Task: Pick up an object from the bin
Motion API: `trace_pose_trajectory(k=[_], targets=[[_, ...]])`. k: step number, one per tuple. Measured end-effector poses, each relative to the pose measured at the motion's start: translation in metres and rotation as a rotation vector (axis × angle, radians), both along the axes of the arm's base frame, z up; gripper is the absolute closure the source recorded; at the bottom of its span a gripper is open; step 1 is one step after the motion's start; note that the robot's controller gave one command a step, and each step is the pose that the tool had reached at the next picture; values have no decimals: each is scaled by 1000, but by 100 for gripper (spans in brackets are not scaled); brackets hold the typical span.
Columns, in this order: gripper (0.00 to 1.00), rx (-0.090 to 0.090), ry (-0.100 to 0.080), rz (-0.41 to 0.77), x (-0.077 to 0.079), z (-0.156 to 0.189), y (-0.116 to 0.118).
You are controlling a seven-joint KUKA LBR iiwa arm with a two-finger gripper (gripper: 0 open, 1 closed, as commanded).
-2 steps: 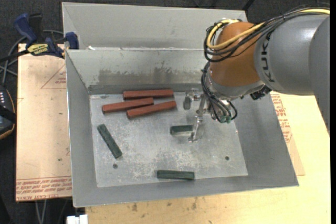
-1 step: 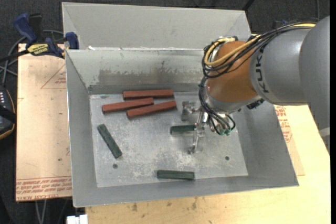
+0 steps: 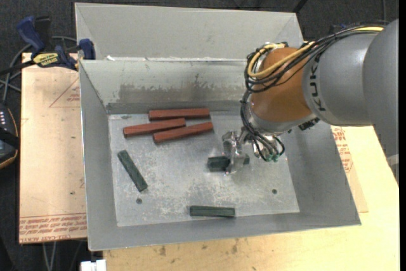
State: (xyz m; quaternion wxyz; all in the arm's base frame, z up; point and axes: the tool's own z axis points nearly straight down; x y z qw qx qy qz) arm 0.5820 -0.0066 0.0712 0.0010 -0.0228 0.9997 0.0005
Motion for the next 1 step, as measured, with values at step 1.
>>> trace_pose_trajectory(k=[1], targets=[[100,-4,-11,205,29,164,-64]])
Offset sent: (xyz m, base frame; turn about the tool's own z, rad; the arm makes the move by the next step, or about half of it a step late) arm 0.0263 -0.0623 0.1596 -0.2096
